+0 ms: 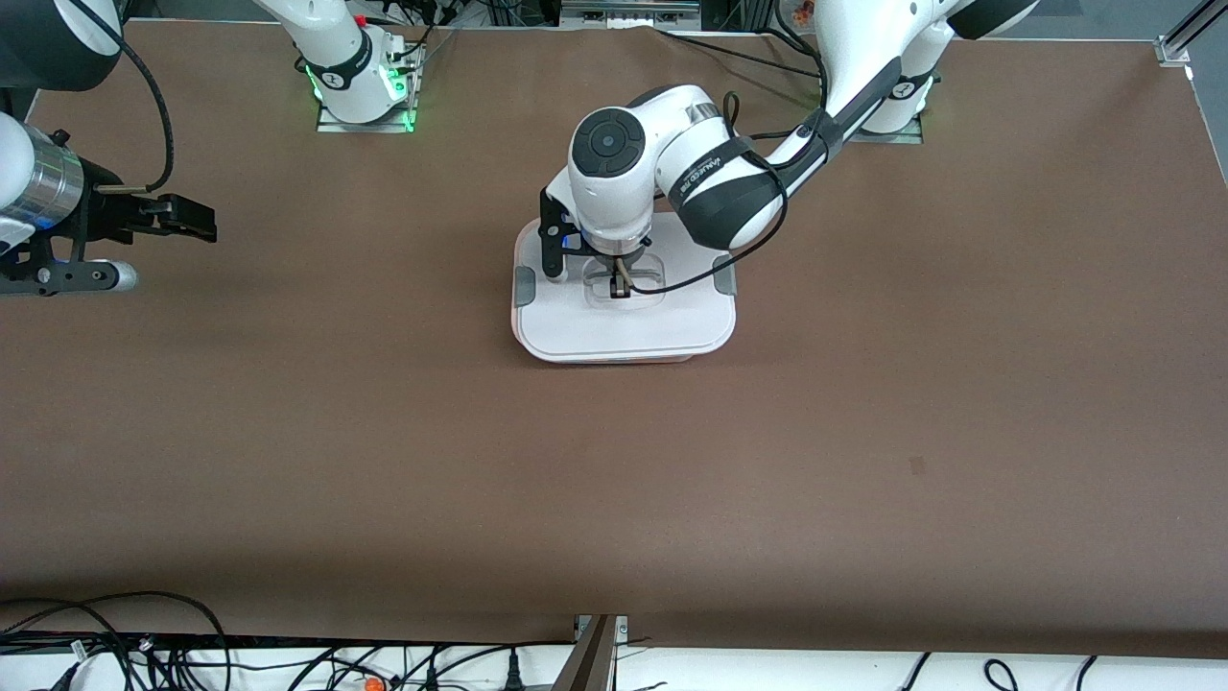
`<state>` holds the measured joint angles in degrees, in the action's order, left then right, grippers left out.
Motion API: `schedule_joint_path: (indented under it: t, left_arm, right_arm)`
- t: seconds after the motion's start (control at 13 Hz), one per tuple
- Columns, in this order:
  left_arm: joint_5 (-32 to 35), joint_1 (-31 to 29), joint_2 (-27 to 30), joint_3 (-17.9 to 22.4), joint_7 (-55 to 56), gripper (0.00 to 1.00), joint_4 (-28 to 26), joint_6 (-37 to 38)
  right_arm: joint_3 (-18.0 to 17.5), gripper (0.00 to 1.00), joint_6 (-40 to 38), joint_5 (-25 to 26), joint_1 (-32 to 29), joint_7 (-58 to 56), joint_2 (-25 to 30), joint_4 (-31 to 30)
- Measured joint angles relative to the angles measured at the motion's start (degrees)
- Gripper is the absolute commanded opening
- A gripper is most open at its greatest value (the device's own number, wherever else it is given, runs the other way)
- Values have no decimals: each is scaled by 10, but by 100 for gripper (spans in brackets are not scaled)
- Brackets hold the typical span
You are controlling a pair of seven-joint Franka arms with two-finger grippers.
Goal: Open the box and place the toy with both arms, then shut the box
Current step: 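Lower the lid onto the box and press it down with the left gripper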
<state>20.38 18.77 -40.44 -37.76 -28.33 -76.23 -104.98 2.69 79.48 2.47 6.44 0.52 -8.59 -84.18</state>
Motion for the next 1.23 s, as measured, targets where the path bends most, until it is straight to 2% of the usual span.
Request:
schedule_joint_path:
  t: [1.23]
  left_arm:
    - [0,9,-10,3,-18,0,1,-23]
  right_arm:
    - [4,100,0,-12,0,0,0,0]
